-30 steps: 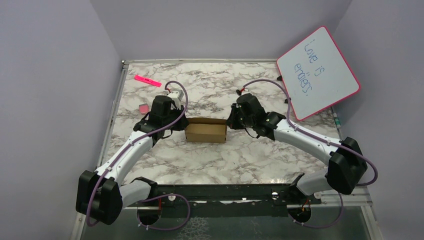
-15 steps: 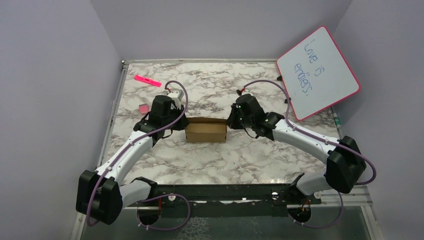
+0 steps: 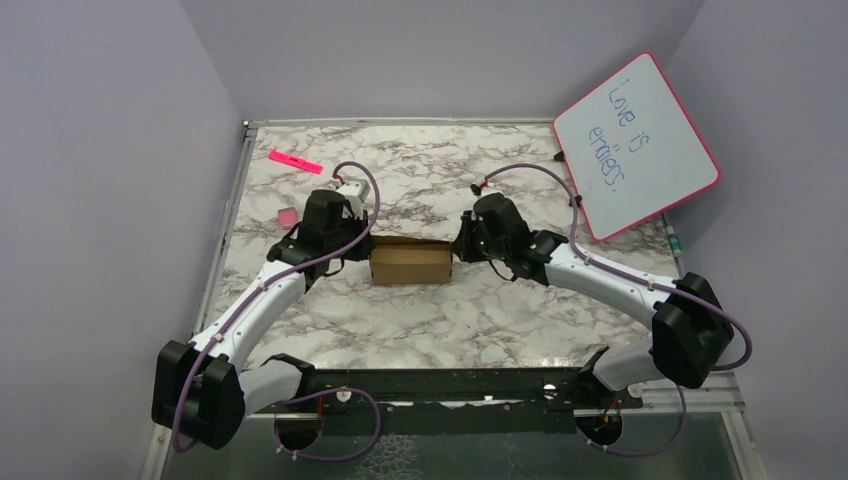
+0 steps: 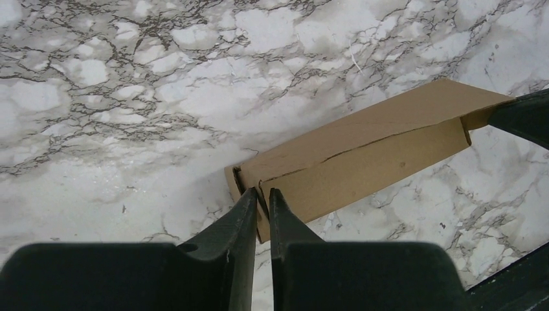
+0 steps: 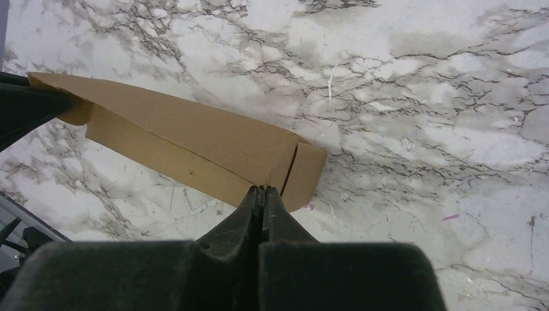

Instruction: Fold the paper box

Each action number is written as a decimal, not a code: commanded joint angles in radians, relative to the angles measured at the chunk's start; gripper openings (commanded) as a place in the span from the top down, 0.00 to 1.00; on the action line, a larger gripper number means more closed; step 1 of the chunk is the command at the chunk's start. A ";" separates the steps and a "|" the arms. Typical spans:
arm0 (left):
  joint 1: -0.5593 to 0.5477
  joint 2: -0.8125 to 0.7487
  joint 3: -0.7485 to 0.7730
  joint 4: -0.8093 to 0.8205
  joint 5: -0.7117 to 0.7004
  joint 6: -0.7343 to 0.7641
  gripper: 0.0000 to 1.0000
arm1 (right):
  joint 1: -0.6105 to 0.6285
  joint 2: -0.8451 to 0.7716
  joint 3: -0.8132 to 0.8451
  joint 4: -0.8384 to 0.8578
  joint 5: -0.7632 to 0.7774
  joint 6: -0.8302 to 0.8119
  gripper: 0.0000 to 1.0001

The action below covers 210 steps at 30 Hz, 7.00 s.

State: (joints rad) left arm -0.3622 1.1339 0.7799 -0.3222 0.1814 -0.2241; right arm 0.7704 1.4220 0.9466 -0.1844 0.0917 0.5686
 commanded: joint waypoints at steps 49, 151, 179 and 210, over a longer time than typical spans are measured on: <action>-0.001 -0.383 -0.305 0.260 -0.166 -0.566 0.32 | 0.005 -0.144 -0.223 0.214 -0.045 -0.032 0.92; 0.043 -0.467 -0.096 0.057 -0.365 0.077 0.09 | 0.000 0.249 0.226 0.015 -0.422 -0.665 0.00; 0.055 -0.594 -0.134 0.021 -0.459 0.071 0.08 | 0.150 0.362 0.356 0.003 0.321 -1.176 0.53; 0.057 -0.637 -0.150 0.036 -0.406 0.044 0.01 | 0.193 -0.019 -0.043 0.097 0.242 -0.672 0.00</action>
State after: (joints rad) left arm -0.3130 0.5148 0.6434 -0.2951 -0.2592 -0.1635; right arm 0.9974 1.5196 0.9360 -0.1410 0.3985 -0.2836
